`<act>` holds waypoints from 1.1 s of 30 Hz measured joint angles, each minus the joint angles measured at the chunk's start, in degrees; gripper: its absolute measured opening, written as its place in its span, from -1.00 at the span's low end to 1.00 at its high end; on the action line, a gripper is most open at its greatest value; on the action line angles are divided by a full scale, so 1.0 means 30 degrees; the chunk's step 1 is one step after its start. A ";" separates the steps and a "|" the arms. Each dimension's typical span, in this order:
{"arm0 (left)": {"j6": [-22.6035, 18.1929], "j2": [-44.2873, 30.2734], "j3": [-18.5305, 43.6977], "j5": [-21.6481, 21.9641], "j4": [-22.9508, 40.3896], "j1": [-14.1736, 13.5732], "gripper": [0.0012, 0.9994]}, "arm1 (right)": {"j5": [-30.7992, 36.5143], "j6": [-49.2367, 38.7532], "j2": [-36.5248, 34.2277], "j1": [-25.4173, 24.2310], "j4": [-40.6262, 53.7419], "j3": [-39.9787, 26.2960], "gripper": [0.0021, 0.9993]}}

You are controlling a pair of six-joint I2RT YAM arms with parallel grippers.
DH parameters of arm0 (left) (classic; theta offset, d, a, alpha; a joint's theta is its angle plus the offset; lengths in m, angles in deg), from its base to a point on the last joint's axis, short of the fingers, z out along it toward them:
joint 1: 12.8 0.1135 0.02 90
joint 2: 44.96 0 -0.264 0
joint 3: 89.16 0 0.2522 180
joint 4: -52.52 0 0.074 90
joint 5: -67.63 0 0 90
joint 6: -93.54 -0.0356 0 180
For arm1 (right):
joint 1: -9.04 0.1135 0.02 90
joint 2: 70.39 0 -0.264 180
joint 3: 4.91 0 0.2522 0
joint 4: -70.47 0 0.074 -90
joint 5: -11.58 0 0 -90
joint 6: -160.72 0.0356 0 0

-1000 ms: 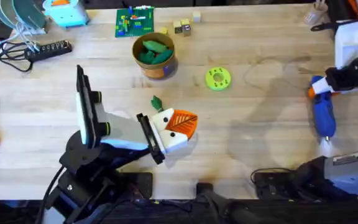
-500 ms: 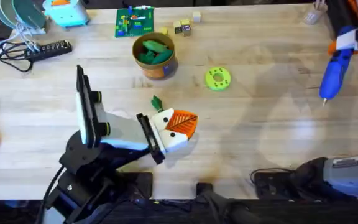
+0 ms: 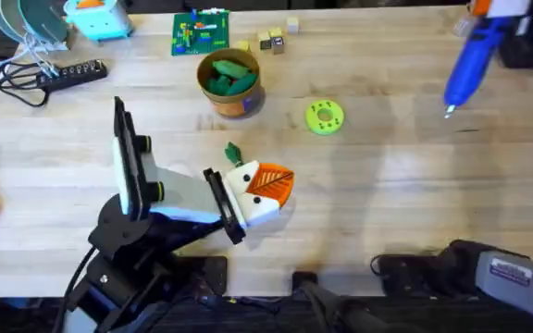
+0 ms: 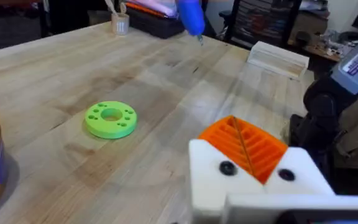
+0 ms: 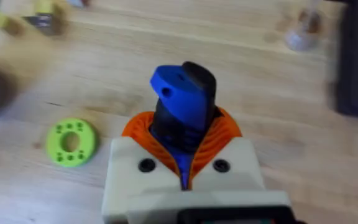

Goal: Pick up the gripper from the table and insert it into the empty holder that is missing its gripper. Then pick up a screw, insert it into the mounting hole, and use the screwdriver to tighten it. Finally, clean up the table by picking up the vegetable and placing it into the bucket.

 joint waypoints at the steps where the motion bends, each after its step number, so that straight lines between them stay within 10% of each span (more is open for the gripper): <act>1: 0.0000 0.0001 0.0000 -0.0002 0.0000 0.0000 -0.97 | -0.0163 0.0352 0.0538 0.0552 -0.0900 0.0931 -0.96; 13: 0.0000 0.0000 0.0000 0.0004 0.0000 0.0000 -0.97 | -0.1043 0.5661 0.6990 0.8509 -1.4122 0.8809 -0.96; 33: 0.0000 0.0000 0.0000 -0.0004 0.0000 0.0000 -0.97 | -0.2651 0.7059 0.6862 2.0182 -1.9388 0.9632 -0.96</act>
